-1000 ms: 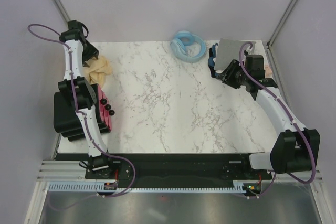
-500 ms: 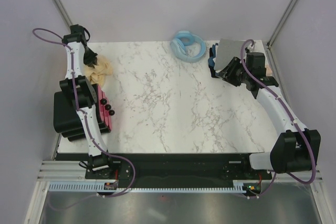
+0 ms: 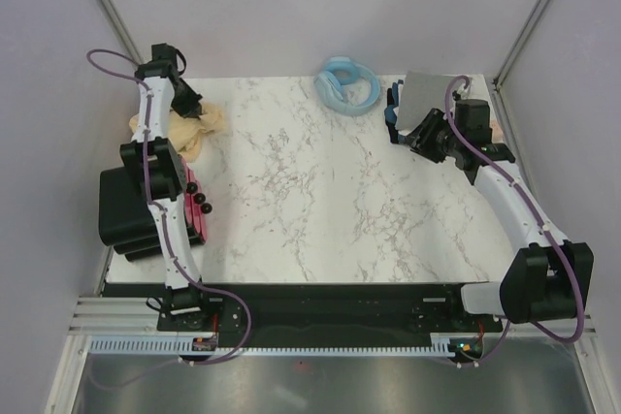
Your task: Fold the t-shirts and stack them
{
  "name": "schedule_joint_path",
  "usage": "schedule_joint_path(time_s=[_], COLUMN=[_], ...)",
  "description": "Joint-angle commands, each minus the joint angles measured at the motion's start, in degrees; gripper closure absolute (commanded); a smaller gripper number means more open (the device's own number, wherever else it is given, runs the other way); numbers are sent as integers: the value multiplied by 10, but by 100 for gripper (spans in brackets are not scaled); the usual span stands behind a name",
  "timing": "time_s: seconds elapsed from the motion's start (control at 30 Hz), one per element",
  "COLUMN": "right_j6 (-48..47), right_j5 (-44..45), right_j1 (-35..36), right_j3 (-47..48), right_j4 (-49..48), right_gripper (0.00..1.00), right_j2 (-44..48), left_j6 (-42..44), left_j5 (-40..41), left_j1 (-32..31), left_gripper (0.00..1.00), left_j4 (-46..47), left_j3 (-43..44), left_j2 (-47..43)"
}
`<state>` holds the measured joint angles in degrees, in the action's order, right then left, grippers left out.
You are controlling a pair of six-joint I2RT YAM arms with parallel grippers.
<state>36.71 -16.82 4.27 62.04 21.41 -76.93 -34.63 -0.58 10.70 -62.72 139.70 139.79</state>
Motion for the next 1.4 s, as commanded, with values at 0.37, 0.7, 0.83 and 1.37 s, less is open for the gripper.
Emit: schedule_joint_path(time_s=[0.37,0.7,0.83,1.37], right_j6=[-15,-29,-18,-55], right_j5=[-30,-50,-56,-80], right_j1=[-2,-1,-2,2], right_j3=[-41,-80,-73,-4], right_j4=[14,10,-13,3], right_gripper=[53,53,53,54], right_j2=[94,84,55,14], left_j6=[0,-22,-6,63], left_j5=[-45,-101,-166,-123], left_j1=[-320,-435,-494,-591], left_gripper=[98,98,98,98], left_j4=[37,-11,-17,-57], left_j3=[-259,-501,-550,-208], left_j2=[-200,-374,-381,-378])
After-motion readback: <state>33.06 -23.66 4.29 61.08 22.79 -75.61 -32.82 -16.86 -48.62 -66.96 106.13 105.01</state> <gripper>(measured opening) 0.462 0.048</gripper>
